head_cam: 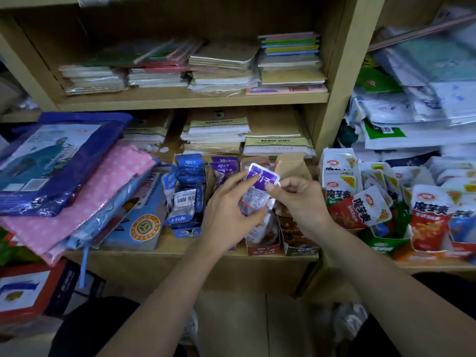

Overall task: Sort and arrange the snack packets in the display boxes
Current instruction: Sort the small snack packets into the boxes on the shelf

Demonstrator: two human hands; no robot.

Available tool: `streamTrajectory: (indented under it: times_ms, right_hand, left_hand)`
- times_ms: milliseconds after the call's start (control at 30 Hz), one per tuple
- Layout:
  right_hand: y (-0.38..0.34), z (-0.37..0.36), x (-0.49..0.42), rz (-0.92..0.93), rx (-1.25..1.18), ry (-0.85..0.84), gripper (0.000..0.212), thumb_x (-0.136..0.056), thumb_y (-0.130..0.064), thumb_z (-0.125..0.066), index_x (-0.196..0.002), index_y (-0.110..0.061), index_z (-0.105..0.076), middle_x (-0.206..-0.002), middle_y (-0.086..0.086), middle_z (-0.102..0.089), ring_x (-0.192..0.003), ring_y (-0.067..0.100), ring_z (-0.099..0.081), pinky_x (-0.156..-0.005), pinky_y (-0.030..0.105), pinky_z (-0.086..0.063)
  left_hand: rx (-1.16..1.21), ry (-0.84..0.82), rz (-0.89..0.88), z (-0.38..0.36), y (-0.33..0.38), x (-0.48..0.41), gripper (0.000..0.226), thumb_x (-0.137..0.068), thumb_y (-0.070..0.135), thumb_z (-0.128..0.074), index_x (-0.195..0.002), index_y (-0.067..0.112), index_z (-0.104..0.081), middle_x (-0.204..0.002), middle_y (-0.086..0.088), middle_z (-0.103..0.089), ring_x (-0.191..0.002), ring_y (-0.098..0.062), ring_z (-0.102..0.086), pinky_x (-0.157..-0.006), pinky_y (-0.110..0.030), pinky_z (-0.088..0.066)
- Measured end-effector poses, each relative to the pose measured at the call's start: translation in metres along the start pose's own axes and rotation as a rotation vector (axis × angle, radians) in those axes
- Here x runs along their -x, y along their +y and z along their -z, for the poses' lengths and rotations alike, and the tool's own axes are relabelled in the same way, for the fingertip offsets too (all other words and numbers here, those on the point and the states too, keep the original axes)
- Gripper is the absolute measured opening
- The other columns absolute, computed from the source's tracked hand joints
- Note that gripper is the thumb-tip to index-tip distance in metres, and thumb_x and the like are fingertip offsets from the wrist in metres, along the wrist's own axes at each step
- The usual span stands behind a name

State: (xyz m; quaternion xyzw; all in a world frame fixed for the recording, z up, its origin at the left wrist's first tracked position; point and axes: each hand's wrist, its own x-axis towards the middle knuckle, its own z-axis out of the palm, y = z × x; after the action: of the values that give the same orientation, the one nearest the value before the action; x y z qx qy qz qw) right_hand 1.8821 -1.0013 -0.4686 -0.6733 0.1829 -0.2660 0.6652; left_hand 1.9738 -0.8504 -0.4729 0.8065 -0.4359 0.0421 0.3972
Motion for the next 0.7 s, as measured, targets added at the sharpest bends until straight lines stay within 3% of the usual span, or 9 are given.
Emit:
streamTrajectory:
  times_ms: [33,100,167,267,333,433,533,633,700]
  right_hand:
    - [0.000,0.001,-0.001,-0.013,-0.014,-0.015,0.020,-0.088,-0.010,-0.073,-0.083,0.008,-0.068,-0.067,0.012,-0.070,-0.046,0.012,-0.059,-0.046,0.021,-0.051]
    - [0.001,0.005,-0.004,-0.015,-0.016,0.003,0.016,-0.090,-0.008,-0.072,-0.084,0.007,-0.068,-0.069,0.018,-0.070,-0.050,0.014,-0.060,-0.049,0.022,-0.053]
    - [0.000,0.010,-0.007,0.019,0.025,0.080,0.018,-0.091,-0.009,-0.072,-0.083,0.007,-0.067,-0.074,0.028,-0.068,-0.048,0.018,-0.058,-0.048,0.025,-0.052]
    - [-0.001,0.017,-0.010,0.104,0.177,0.237,0.016,-0.091,-0.015,-0.074,-0.081,-0.002,-0.069,-0.066,0.018,-0.069,-0.046,0.021,-0.061,-0.050,0.034,-0.054]
    - [0.000,0.018,-0.011,0.125,0.225,0.300,0.015,-0.092,-0.018,-0.073,-0.083,-0.006,-0.069,-0.064,0.012,-0.070,-0.050,0.023,-0.067,-0.055,0.042,-0.058]
    - [0.003,0.018,-0.013,0.129,0.209,0.332,0.009,-0.094,-0.017,-0.071,-0.088,-0.011,-0.070,-0.074,0.008,-0.074,-0.060,0.022,-0.073,-0.061,0.049,-0.062]
    - [0.000,0.018,-0.015,0.171,0.198,0.388,0.006,-0.095,-0.016,-0.069,-0.097,-0.010,-0.071,-0.082,0.002,-0.075,-0.069,0.013,-0.074,-0.065,0.038,-0.063]
    - [-0.008,0.021,-0.019,0.294,0.253,0.498,0.003,-0.096,-0.017,-0.068,-0.097,-0.014,-0.069,-0.083,-0.006,-0.072,-0.076,0.009,-0.073,-0.065,0.024,-0.059]
    - [-0.012,0.026,-0.023,0.355,0.261,0.530,0.002,-0.096,-0.018,-0.068,-0.098,-0.018,-0.069,-0.086,-0.003,-0.072,-0.081,0.011,-0.072,-0.068,0.026,-0.058]
  left_hand:
    - [0.062,0.002,0.049,0.001,0.000,-0.001,0.055,-0.087,0.037,-0.075,-0.139,0.029,-0.059,-0.139,0.009,-0.058,-0.119,-0.006,-0.060,-0.093,-0.032,-0.057]
    - [0.230,0.035,0.184,0.004,-0.001,-0.002,0.026,-0.098,0.023,-0.063,-0.122,0.034,-0.065,-0.098,0.006,-0.072,-0.077,-0.003,-0.066,-0.064,-0.028,-0.057]
    - [0.378,0.174,0.291,0.012,-0.006,-0.006,0.022,-0.103,0.015,-0.052,-0.092,0.025,-0.069,-0.068,-0.001,-0.064,-0.057,-0.009,-0.056,-0.054,-0.031,-0.045]
    - [0.509,0.355,0.371,0.030,-0.019,-0.011,0.019,-0.100,0.008,-0.058,-0.092,0.018,-0.072,-0.073,0.006,-0.072,-0.067,-0.009,-0.065,-0.062,-0.029,-0.050]
    - [0.462,0.448,0.368,0.041,-0.027,-0.014,0.010,-0.098,0.015,-0.065,-0.098,0.013,-0.075,-0.077,0.008,-0.073,-0.071,-0.007,-0.065,-0.066,-0.029,-0.052]
    - [0.342,0.600,0.340,0.053,-0.038,-0.012,0.015,-0.095,0.024,-0.069,-0.103,0.013,-0.076,-0.089,0.002,-0.075,-0.079,-0.008,-0.069,-0.069,-0.027,-0.053]
    - [0.203,0.694,0.312,0.054,-0.040,-0.012,0.017,-0.091,0.025,-0.073,-0.102,0.013,-0.076,-0.091,0.005,-0.076,-0.081,-0.006,-0.070,-0.071,-0.021,-0.054]
    - [0.080,0.653,0.330,0.044,-0.045,-0.015,0.017,-0.088,0.025,-0.075,-0.099,0.012,-0.076,-0.086,0.003,-0.075,-0.072,0.001,-0.066,-0.069,-0.019,-0.053]
    - [0.027,0.584,0.325,0.035,-0.050,-0.017,0.016,-0.088,0.029,-0.075,-0.096,0.015,-0.075,-0.086,0.000,-0.077,-0.074,-0.007,-0.070,-0.070,-0.030,-0.058]
